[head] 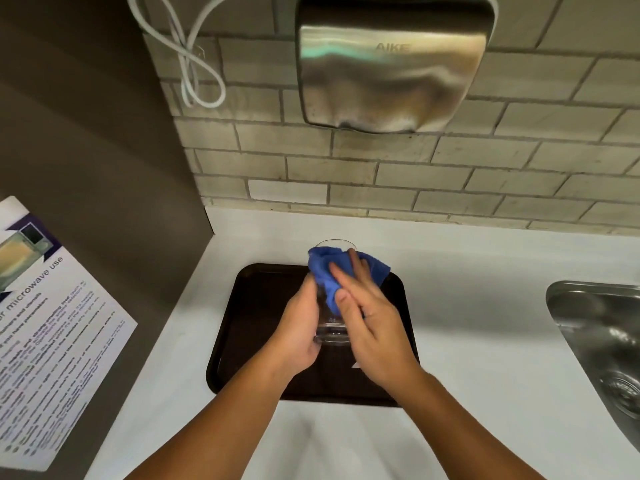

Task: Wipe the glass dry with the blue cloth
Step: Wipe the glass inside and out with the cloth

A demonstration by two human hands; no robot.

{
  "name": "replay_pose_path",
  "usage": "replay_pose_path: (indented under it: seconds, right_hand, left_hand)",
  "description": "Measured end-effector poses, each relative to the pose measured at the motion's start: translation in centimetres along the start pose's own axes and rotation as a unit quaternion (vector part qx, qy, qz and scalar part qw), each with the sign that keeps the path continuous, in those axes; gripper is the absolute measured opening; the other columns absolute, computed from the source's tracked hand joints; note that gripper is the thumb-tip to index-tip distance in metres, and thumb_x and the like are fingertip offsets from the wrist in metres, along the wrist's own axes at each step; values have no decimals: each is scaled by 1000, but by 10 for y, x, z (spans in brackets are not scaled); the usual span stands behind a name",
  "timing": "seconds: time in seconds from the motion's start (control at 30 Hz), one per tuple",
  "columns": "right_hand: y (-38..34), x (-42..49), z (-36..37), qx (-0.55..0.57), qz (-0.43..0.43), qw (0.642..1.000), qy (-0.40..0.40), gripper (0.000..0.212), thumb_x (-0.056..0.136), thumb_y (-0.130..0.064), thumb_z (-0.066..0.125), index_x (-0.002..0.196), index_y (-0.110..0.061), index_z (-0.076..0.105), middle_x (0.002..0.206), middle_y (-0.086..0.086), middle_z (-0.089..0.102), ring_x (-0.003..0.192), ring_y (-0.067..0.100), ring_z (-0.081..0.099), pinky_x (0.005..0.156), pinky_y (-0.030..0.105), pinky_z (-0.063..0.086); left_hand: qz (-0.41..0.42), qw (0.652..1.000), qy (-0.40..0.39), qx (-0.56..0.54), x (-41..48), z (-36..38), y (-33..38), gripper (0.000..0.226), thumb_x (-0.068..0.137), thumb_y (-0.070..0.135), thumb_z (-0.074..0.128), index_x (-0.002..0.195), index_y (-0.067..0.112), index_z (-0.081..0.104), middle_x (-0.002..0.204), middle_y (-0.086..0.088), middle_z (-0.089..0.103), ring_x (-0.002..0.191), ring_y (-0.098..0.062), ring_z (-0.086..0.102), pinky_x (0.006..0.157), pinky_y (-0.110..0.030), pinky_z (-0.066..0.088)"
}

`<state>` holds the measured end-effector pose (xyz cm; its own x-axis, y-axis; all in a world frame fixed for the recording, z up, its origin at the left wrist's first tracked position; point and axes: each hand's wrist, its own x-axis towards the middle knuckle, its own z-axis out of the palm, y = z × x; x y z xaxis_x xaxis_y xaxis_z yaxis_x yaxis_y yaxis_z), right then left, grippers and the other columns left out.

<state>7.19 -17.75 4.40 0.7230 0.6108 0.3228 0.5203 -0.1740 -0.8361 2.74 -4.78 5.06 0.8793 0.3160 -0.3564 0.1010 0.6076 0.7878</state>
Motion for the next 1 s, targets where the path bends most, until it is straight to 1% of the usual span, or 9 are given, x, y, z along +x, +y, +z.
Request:
replay_pose_path:
  seconds: [0.13,0.23,0.33,0.4,0.57,0.73,0.83,0.93,1.0]
  right_hand:
    - [4,23,-20,152,118,979,68,42,118,-25,46,159,-30,54,166,-4,56,153,7,50,127,34,42]
    - [2,7,-15,183,126,973,58,43,118,-34,43,158,-27,57,139,-5,78,129,12,73,107,30,59]
    - [-3,-18,-6,52,31,998,25,44,115,-40,43,157,-45,53,167,-9,55,156,4,46,125,24,40]
    - [-1,-16,-7,-32,-40,999,-2,45,116,-35,41,159,-36,53,175,-8,43,164,3,30,131,21,27]
    - [6,0,-25,97,46,991,78,39,119,-19,41,154,-25,57,134,-15,79,126,4,73,104,31,62]
    - [7,-23,-18,-3,-31,998,58,44,117,-42,39,160,-43,50,165,-12,57,151,3,52,121,25,46]
    - [3,-8,-25,20,-16,997,77,41,118,-31,43,156,-33,57,152,-10,69,140,7,64,115,30,54]
    - [-1,-1,-28,82,87,988,96,38,119,-27,42,147,-22,68,128,-5,81,119,12,76,106,51,61]
    - [-4,-9,-24,104,74,989,78,40,118,-36,42,148,-28,67,135,-7,79,126,12,73,110,48,59]
  left_hand:
    - [-26,999,4,20,5,7,-7,52,109,57,54,128,19,82,125,-22,83,105,-38,83,86,-48,67]
    - [-13,1000,15,15,7,4,-1,58,110,60,49,136,15,77,128,-22,82,106,-36,82,92,-50,65]
    - [-14,1000,23,6,7,-5,1,53,117,49,41,123,20,85,121,-20,84,105,-30,84,89,-44,66]
    - [-21,1000,16,-4,5,-6,-2,56,119,44,37,113,25,89,119,-16,85,105,-26,85,83,-39,68]
    - [-34,999,-1,-7,-2,7,-4,55,110,59,50,127,18,83,128,-22,81,109,-40,81,93,-52,66]
    - [-24,1000,3,-14,-5,2,1,58,111,59,48,133,16,81,133,-20,81,119,-35,81,94,-45,66]
    - [-21,1000,-2,-2,-9,9,1,57,110,58,52,136,15,79,134,-22,80,120,-39,79,103,-52,63]
    - [-6,1000,6,-15,-9,14,5,59,107,62,54,133,14,77,128,-22,81,102,-38,81,90,-50,65]
    - [3,1000,8,-12,-7,13,8,59,107,63,53,128,15,79,123,-19,84,99,-34,84,86,-46,67]
